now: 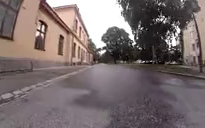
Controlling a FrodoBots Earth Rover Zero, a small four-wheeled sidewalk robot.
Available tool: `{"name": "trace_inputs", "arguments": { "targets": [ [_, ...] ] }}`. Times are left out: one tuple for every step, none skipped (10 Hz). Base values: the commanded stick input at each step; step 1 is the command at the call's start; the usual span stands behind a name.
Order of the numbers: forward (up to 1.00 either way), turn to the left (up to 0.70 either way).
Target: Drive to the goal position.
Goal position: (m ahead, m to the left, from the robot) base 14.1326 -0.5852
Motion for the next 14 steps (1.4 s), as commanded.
{"name": "trace_inputs", "arguments": {
  "targets": [
    [0.70,0.00],
    [0.70,0.00],
    [0.70,0.00],
    [0.70,0.00],
    [0.70,0.00],
    [0.70,0.00],
    [0.70,0.00],
    [0.70,0.00],
    [0.70,0.00],
    [0.70,0.00],
    [0.70,0.00],
    [0.70,0.00],
    [0.70,0.00],
    [0.70,0.00]
  ]
}}
